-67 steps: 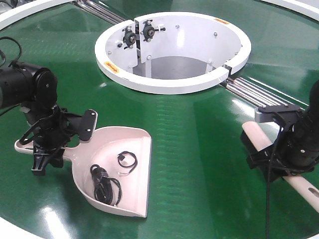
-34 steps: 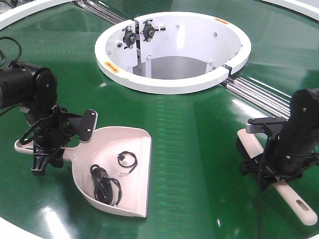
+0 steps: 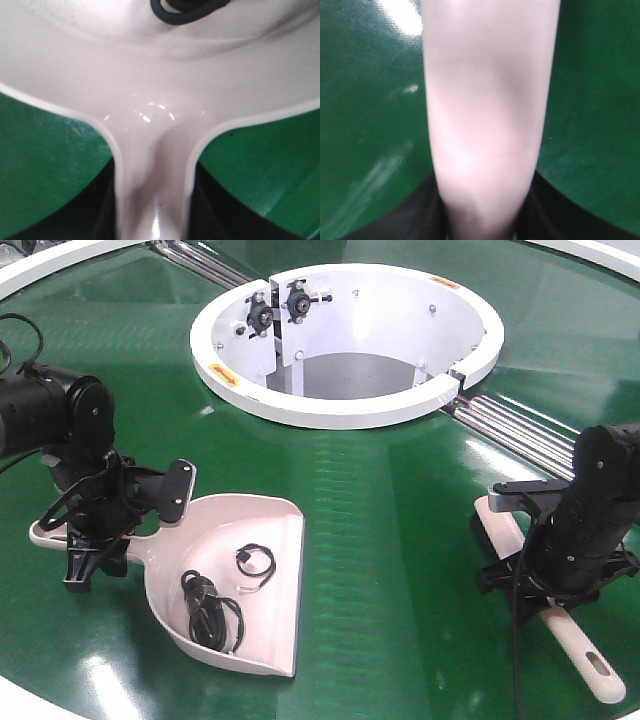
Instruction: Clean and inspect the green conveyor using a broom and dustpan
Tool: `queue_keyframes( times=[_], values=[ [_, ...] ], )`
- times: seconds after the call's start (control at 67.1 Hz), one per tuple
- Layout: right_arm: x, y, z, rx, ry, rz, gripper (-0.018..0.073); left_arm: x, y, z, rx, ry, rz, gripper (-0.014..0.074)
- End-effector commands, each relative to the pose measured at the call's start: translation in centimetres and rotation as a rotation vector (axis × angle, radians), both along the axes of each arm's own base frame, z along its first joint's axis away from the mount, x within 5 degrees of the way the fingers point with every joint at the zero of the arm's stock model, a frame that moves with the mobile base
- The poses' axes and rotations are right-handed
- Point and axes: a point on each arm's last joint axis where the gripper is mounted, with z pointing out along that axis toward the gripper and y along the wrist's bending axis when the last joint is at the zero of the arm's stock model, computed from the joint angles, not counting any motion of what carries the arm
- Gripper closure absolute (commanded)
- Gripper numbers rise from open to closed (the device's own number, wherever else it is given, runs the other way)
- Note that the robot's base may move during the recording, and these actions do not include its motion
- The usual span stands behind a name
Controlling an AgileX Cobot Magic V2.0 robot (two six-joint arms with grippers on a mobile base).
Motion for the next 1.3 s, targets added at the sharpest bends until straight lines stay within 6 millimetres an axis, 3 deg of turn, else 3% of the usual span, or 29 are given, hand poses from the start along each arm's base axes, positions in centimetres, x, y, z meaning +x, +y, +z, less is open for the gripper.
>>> queue_keyframes(
  times=[0.0,0.268,0.432,0.923,1.281],
  values=[
    [0.3,-0.2,1.6,0.007,-0.063,-0.012,0.0314,-0.3,-0.6,2.0,-0.051,-0.025,0.009,0.0495],
    [0.2,-0.2,1.6,0.007,-0.054,-0.011,0.0092,-0.4,-0.8,2.0,-0.077,-0.017,0.02,0.0367],
    [0.2,-0.2,1.8,0.008,-0.061,-0.012,0.001,-0.4,-1.0,2.0,-0.094,-0.018,0.026,0.03],
    [0.0,-0.2,2.1,0.009,-0.063,-0.012,0.0002,-0.3,-1.0,2.1,-0.104,-0.034,0.158,0.0211],
    [-1.5,-0.1,6.6,0.052,-0.229,-0.026,0.0002,-1.5,-1.2,5.4,-0.192,-0.101,0.191,0.0209]
  ],
)
